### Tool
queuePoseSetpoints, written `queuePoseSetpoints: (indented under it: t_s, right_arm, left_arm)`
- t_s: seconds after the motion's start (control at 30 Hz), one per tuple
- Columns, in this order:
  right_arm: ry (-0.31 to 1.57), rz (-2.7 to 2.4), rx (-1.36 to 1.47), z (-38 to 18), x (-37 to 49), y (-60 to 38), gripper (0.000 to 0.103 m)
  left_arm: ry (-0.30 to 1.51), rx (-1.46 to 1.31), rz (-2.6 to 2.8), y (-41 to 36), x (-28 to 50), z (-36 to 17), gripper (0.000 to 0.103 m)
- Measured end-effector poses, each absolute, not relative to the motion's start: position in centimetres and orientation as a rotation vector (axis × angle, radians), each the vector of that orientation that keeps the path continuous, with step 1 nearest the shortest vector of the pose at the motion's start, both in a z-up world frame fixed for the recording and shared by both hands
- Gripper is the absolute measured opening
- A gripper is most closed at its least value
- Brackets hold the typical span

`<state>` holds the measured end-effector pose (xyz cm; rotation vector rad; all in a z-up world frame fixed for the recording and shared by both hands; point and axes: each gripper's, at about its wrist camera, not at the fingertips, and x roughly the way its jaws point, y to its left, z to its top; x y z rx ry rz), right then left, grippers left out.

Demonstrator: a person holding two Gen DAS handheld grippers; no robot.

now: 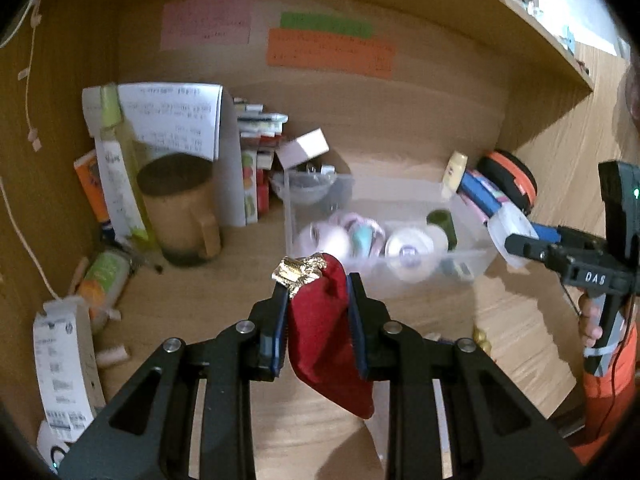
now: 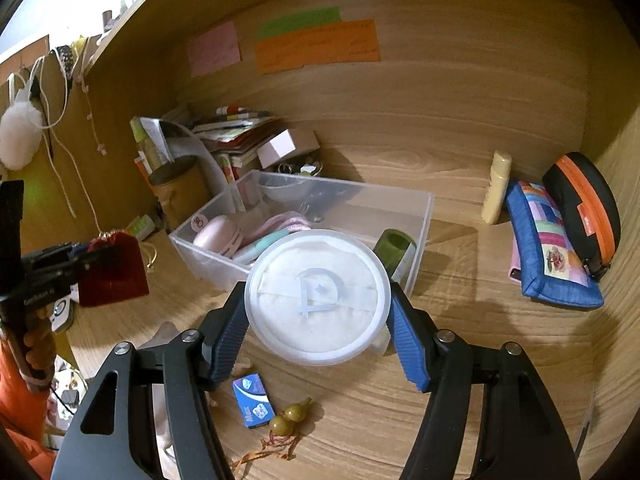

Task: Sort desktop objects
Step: 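Lower the jar into the bin while the left drops the red pouch with keys inside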

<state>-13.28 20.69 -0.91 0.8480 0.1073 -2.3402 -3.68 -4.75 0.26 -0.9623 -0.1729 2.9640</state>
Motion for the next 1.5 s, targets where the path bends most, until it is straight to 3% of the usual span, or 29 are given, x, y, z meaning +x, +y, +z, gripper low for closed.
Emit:
queuePoseSetpoints:
  t_s: [0.7, 1.5]
  right_arm:
    - [0.125, -2.396, 0.827, 0.7, -17.5, 19.4, 0.062]
    - [0.244, -2.378, 0.981, -3.9, -23.6, 13.5, 0.062]
  left_arm:
    - [-0.144, -0.879, 2.94, -3.8, -12.0, 2.8, 0.026]
    - [-0.119, -1.12, 2.791, -1.2, -21.4, -3.1, 0.027]
